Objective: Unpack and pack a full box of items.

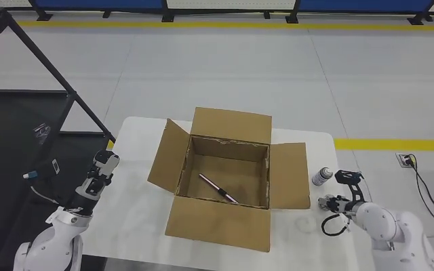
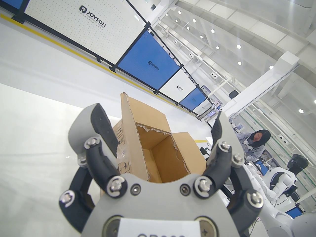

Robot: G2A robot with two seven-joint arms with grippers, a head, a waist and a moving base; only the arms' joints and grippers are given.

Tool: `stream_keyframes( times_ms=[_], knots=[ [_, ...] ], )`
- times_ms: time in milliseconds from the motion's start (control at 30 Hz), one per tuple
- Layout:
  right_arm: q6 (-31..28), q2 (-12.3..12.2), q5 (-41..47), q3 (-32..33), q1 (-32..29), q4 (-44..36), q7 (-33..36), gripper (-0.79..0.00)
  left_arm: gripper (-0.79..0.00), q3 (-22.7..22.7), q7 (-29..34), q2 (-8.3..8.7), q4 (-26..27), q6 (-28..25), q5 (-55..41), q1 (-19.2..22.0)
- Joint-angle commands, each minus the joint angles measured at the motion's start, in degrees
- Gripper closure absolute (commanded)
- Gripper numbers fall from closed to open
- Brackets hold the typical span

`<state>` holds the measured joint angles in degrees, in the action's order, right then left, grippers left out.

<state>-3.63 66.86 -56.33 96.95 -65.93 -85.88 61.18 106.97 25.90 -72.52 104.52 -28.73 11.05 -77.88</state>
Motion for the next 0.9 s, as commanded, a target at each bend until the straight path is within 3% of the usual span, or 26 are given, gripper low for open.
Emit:
stream_keyframes(
  times_ms=[0, 333, 433, 567, 700, 867],
  knots=[
    [-0.2, -0.1, 0.2, -0.1, 0.3, 0.4, -0.2, -0.785, -0.785, 0.0, 0.0, 0.00, 0.0, 0.0, 0.0, 0.0],
    [-1.2, -0.9, 1.3, 0.5, 1.0, -3.1, 0.6, -0.785, -0.785, 0.0, 0.0, 0.00, 0.0, 0.0, 0.0, 0.0],
    [-0.9, -1.1, 0.7, 1.7, 0.7, -8.8, -2.4, -0.785, -0.785, 0.0, 0.0, 0.00, 0.0, 0.0, 0.0, 0.0],
    [2.6, -1.2, -6.3, 2.2, -0.1, -20.9, -12.5, -0.785, -0.785, 0.0, 0.0, 0.00, 0.0, 0.0, 0.0, 0.0],
    [-1.2, -0.8, 0.6, -4.4, 3.5, -27.7, -13.6, -0.785, -0.785, -0.8, -0.8, 0.11, 0.7, -0.4, 1.2, -0.7],
    [-8.5, 0.5, 6.7, -22.2, 17.6, -20.1, -5.5, -0.785, -0.785, -1.5, -2.4, 0.26, -0.4, -0.9, 1.8, -1.4]
  ],
)
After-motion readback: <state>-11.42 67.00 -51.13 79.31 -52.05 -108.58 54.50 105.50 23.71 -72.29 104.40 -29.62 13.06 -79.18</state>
